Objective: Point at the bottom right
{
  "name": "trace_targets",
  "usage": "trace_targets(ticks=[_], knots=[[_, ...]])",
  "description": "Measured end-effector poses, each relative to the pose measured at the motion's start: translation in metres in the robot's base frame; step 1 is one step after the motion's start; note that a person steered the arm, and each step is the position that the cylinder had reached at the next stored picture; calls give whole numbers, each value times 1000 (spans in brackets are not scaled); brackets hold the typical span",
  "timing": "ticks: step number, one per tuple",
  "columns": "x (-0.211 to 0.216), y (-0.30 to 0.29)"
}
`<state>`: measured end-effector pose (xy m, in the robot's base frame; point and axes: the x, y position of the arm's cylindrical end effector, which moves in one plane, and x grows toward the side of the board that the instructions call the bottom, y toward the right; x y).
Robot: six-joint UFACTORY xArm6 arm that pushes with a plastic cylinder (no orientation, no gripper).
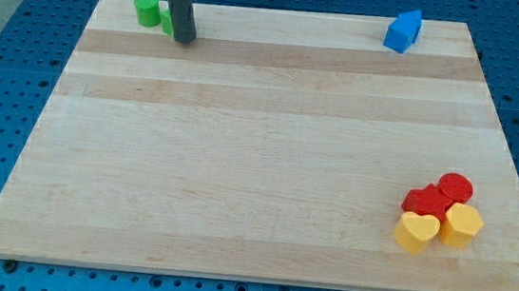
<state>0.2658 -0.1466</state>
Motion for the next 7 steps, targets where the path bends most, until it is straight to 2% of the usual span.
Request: trace_targets(ticks=[3,7], knots=[[-10,0],[126,178]])
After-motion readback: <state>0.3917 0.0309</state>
